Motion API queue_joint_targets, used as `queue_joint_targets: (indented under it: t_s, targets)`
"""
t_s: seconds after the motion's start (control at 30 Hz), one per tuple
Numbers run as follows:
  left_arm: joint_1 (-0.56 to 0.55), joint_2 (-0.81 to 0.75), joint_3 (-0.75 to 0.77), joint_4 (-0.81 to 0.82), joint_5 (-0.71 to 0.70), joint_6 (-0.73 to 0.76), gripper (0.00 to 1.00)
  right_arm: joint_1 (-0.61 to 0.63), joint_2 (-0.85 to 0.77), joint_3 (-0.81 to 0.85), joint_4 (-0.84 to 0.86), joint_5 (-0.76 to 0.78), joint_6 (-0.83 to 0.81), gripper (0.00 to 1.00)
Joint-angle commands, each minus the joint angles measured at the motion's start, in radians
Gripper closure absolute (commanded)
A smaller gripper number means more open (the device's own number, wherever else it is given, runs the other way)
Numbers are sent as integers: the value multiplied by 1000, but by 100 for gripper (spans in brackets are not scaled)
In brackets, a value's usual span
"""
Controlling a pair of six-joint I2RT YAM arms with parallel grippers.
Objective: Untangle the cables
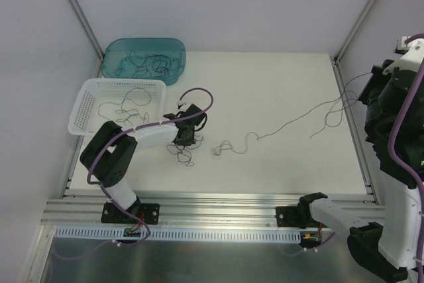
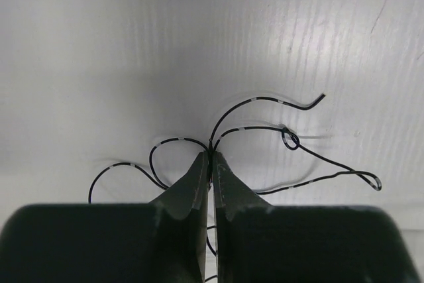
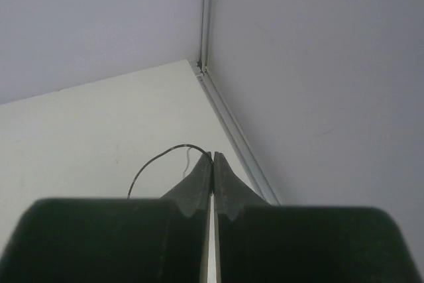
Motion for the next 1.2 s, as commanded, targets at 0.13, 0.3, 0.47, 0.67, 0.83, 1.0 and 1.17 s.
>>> queue_joint_targets:
  t_s: [0.13,0.3,0.47,0.67,0.83,1.0,1.17]
  targets:
    - [9,-93,-61,-85,5,-15,100,-95,106,19,-71,-147,98,99]
    - [9,-179,-78,-85,31,-10,96,-100,62,-267,-40,-321,202,99]
    - [-23,-260,-68,-82,91,17,72,-100,7,-439,46,-537,242,99]
    - [-93,-324,4,-79,132,34,35,-82,7,-414,90,-816,236,99]
    - [-109,-377,34,-70,166,36,13,-34,38,-270,84,-911,237,99]
    - [-107,-452,37,-50,195,45,4,-2,56,-128,116,-977,260,99]
    - [-107,-502,17,-27,214,48,3,11,78,-39,151,-1011,288,99]
